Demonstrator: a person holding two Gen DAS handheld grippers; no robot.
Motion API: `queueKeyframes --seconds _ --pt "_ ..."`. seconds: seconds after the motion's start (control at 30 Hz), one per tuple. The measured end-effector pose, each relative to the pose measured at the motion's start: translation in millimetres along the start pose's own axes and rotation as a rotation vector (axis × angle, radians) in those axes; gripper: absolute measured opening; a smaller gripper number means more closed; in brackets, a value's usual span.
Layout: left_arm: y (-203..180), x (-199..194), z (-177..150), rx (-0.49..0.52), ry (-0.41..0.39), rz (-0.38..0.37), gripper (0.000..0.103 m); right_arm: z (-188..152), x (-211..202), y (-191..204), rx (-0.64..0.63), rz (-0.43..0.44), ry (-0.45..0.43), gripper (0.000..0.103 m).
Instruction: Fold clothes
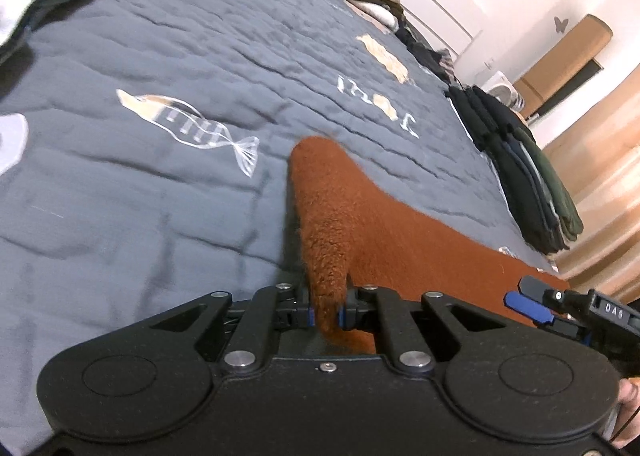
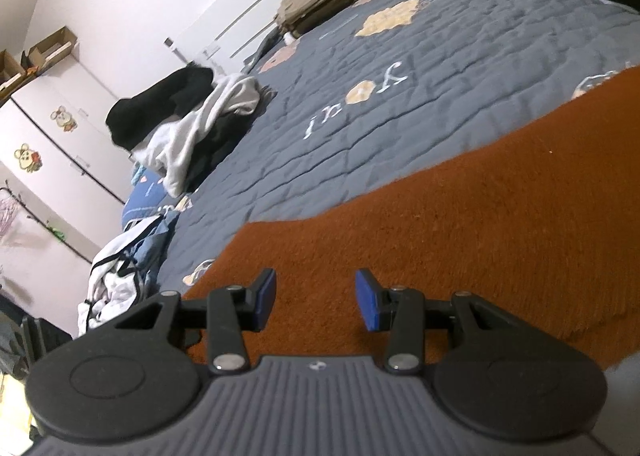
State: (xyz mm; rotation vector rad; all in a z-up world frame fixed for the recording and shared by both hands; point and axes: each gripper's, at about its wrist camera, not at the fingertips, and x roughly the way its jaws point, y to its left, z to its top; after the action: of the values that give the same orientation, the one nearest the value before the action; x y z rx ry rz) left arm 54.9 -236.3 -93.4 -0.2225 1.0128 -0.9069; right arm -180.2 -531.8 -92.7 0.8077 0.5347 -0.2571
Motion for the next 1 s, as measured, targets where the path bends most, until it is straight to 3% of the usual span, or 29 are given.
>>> queueKeyframes --seconds 0.53,0.83,1.0 --pt "65 -69 39 -0.011 -0.099 0.141 0.01 -17 36 45 -0.068 0.068 0.099 0.043" --pt "115 -113 51 -0.048 -0.137 0.279 0.01 -26 48 68 -0.104 0.106 0.141 0.043" --pt "132 -124 50 -0.055 -0.115 0.343 0.01 -28 48 70 -0.112 0.105 0.151 0.043"
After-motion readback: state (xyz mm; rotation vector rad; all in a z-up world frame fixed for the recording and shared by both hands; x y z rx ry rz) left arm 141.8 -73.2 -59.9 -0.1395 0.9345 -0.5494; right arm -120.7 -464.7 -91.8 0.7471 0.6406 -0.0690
